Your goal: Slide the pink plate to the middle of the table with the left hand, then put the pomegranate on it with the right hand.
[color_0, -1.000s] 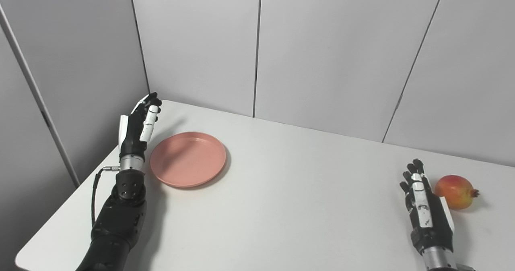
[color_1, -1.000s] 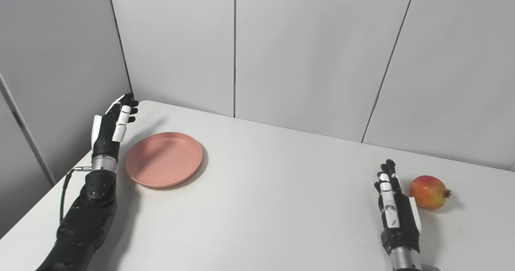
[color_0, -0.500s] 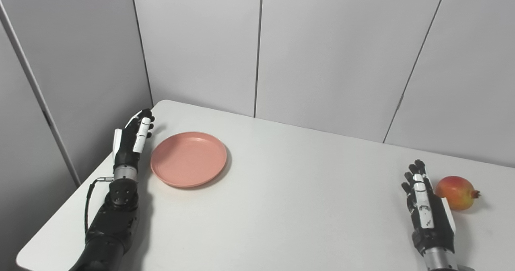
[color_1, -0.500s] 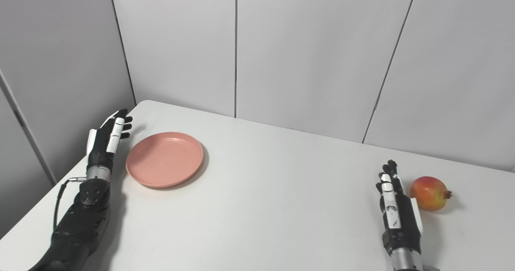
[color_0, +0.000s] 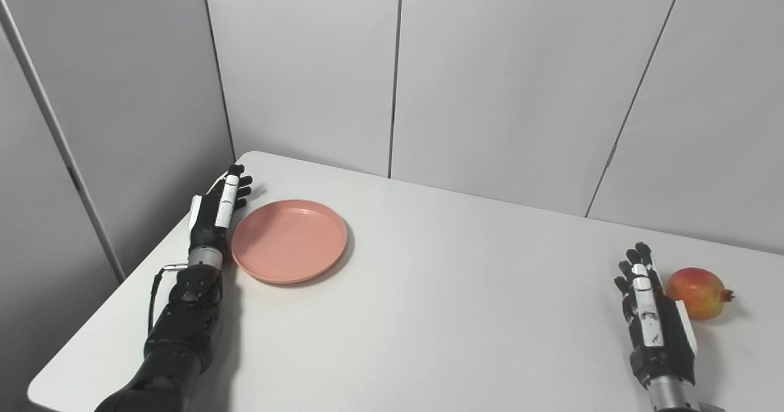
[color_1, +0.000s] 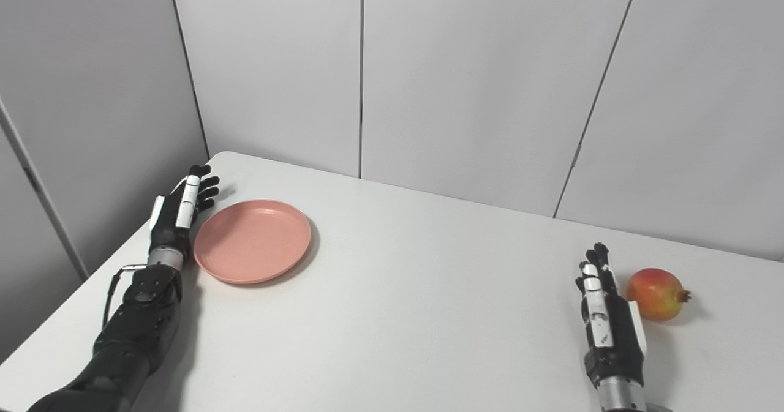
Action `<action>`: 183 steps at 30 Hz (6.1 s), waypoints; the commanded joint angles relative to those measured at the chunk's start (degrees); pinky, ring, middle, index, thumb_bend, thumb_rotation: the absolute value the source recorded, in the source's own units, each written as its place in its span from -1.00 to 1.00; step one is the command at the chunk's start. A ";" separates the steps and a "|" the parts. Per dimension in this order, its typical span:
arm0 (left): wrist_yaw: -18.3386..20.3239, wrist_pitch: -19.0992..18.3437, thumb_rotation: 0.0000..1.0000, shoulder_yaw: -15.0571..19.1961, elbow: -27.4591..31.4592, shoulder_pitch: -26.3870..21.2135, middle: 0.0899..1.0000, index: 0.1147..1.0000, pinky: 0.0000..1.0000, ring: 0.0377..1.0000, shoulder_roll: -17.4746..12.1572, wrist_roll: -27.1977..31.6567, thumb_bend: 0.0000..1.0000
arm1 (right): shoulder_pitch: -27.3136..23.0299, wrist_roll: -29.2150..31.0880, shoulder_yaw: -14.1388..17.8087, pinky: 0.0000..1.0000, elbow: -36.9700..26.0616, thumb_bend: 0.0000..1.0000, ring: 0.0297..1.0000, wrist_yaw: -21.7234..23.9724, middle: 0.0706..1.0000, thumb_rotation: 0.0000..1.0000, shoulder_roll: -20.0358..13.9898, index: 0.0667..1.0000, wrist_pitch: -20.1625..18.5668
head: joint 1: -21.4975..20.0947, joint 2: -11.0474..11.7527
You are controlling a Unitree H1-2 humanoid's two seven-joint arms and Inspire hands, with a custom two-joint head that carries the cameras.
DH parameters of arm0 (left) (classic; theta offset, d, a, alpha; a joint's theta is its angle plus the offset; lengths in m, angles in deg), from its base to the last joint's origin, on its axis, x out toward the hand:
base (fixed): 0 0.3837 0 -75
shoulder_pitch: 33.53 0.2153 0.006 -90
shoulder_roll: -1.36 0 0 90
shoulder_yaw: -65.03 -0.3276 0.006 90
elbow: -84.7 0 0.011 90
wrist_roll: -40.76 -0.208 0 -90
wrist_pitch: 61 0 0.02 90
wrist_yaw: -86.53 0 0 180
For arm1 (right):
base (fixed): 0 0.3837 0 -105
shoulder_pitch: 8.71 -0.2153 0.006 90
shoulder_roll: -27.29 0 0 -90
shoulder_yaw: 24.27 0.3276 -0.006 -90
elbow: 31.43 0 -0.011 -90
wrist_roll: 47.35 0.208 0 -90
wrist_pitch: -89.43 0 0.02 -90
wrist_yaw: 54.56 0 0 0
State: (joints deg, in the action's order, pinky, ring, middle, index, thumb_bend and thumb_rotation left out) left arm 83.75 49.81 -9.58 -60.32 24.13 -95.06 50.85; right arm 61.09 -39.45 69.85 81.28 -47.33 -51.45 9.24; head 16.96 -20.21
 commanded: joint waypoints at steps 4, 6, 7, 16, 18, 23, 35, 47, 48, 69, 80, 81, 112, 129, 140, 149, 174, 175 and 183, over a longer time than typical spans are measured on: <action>2.35 1.22 1.00 -0.08 1.45 -2.24 0.63 0.62 0.55 0.62 1.17 1.62 0.43 | 0.50 0.20 -0.24 1.00 -0.37 -0.03 1.00 0.34 1.00 0.74 0.35 1.00 2.36 | 0.08 -0.16; 3.17 1.13 1.00 -0.30 1.65 -2.05 0.63 0.63 0.54 0.62 1.31 1.66 0.45 | 0.54 -0.15 -0.32 1.00 -0.53 -0.02 1.00 0.10 1.00 0.74 0.32 1.00 2.36 | 0.08 -0.23; 3.59 1.15 1.00 -0.35 1.21 -2.14 0.64 0.64 0.55 0.63 1.28 1.67 0.46 | 0.58 -0.19 -0.31 1.00 -0.71 -0.03 1.00 -0.01 1.00 0.74 0.38 1.00 2.33 | 0.09 -0.30; 5.74 -0.65 1.00 0.53 0.52 -2.41 0.65 0.65 0.60 0.65 1.93 3.59 0.43 | 0.57 0.04 -0.26 1.00 -0.68 -0.06 1.00 0.04 1.00 0.76 0.48 1.00 2.68 | -0.07 -0.55; 6.05 -0.96 1.00 0.53 1.14 -2.26 0.64 0.64 0.59 0.64 2.22 3.77 0.40 | 0.55 0.10 -0.23 1.00 -0.63 -0.07 1.00 0.01 1.00 0.76 0.52 1.00 2.73 | -0.07 -0.55; 6.97 -1.92 1.00 -0.76 2.73 -1.69 0.66 0.66 0.63 0.67 2.60 3.14 0.45 | 0.65 0.06 -0.23 1.00 -0.92 -0.06 1.00 -0.14 1.00 0.75 0.57 1.00 2.12 | -0.30 -0.85; 7.78 -6.55 1.00 -3.05 10.03 0.28 0.67 0.67 0.62 0.68 5.35 3.05 0.41 | 0.59 -0.24 -0.56 1.00 -1.21 -0.03 1.00 -0.33 1.00 0.75 0.83 1.00 1.75 | -1.05 -1.26; 6.65 -10.45 1.00 -5.26 16.70 1.89 0.74 0.75 0.72 0.75 8.97 1.68 0.43 | 0.41 -0.73 -0.72 1.00 -0.92 0.01 0.99 -0.86 1.00 0.75 1.00 1.00 1.67 | -2.28 -2.19; 6.58 -10.98 1.00 -5.26 17.19 1.93 0.75 0.76 0.73 0.76 9.40 1.92 0.41 | 0.46 -0.70 -0.73 1.00 -1.09 0.02 0.99 -0.88 1.00 0.76 1.00 1.00 1.51 | -2.42 -2.36; 7.22 -19.07 1.00 -8.19 26.39 4.95 0.80 0.81 0.80 0.81 12.14 0.97 0.38 | 1.34 -2.18 -1.78 1.00 -4.12 0.13 0.96 -2.18 1.00 0.76 2.13 1.00 -0.99 | -10.14 -6.03; 7.97 -20.40 1.00 -8.35 28.36 6.05 0.87 0.91 0.86 0.88 13.95 2.27 0.34 | 1.01 -4.98 -2.83 1.00 -5.46 0.18 1.00 -4.63 1.00 0.80 3.13 1.00 -3.97 | -14.15 -7.37; 8.01 -20.33 1.00 -8.57 28.46 6.16 0.87 0.91 0.87 0.88 14.01 2.00 0.34 | 0.98 -5.08 -2.83 1.00 -5.46 0.17 1.00 -4.75 1.00 0.81 3.21 1.00 -4.02 | -14.15 -7.37; 11.00 -22.74 1.00 -13.29 35.31 11.13 0.90 0.92 0.84 0.90 18.59 1.64 0.36 | 1.31 -6.28 -4.47 1.00 -6.76 0.19 0.98 -5.61 1.00 0.75 5.05 1.00 -5.33 | -22.77 -8.70; 12.63 -21.33 1.00 -13.93 37.19 13.18 0.88 0.91 0.82 0.88 19.79 2.40 0.34 | 1.46 -7.36 -5.23 0.95 -6.29 0.15 0.92 -6.16 0.97 0.77 5.75 1.00 -3.90 | -26.74 -8.85; 14.21 -19.11 1.00 -13.47 36.48 13.88 0.91 0.93 0.84 0.89 20.44 3.50 0.27 | 0.99 -7.13 -5.15 0.97 -5.07 0.13 0.90 -6.43 0.97 0.74 6.50 1.00 -2.96 | -27.75 -8.90; 16.93 -19.56 1.00 -14.41 36.65 14.16 0.98 1.00 0.91 0.95 19.59 3.87 0.32 | 0.95 -8.01 -5.45 0.98 -5.12 0.19 0.90 -6.92 0.96 0.79 6.39 0.99 -3.48 | -27.78 -8.80; 18.74 -18.76 1.00 -14.33 35.15 13.78 0.99 1.00 0.92 0.96 19.17 3.68 0.35 | 0.69 -9.13 -6.21 0.88 -5.23 0.18 0.88 -7.79 0.95 0.78 5.91 0.98 -1.68 | -28.14 -8.74; 18.43 -18.35 1.00 -14.23 34.75 13.61 0.99 1.00 0.92 0.96 19.21 3.39 0.35 | 0.65 -9.52 -6.30 0.85 -5.34 0.19 0.88 -7.98 0.94 0.79 5.79 0.98 -1.53 | -28.14 -8.74; 15.45 -12.72 1.00 -12.75 29.57 11.52 0.91 0.93 0.88 0.90 19.46 1.42 0.32 | -0.60 -14.16 -6.38 0.85 -5.62 0.14 0.87 -10.32 0.92 0.82 4.33 0.94 0.85 | -28.59 -9.02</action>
State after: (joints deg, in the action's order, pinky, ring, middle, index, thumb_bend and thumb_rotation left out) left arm 99.47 34.48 -22.59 -28.97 35.79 -75.48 52.76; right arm 63.15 -52.79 63.35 76.94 -56.61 -46.45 6.27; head -11.69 -29.18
